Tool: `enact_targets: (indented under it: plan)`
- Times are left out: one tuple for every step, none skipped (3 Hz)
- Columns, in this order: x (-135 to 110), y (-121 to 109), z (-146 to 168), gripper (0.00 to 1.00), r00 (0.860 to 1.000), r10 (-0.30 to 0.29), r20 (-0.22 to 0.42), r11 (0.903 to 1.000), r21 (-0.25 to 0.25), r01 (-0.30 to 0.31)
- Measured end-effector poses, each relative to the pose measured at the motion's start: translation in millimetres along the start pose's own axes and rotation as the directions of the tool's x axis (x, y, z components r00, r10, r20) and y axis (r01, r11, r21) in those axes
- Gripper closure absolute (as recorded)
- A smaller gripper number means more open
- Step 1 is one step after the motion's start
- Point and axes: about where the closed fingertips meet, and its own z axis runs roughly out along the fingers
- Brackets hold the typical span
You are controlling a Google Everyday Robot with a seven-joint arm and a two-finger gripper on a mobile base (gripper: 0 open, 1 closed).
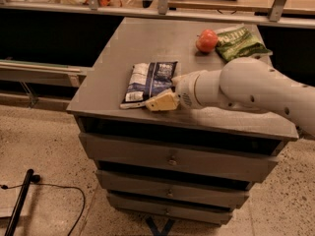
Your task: Pick blue chip bag
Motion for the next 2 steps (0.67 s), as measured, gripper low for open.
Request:
enact_targets:
  plan:
    - [-2.9, -1.0, -1.2, 0.64, 1.0, -0.005, 0.004, 1.0, 0.006, 0.005]
    - [-24.2, -7.8, -10.1, 0.95, 0.996, -0.014, 0.085, 0.9998, 0.017, 0.012]
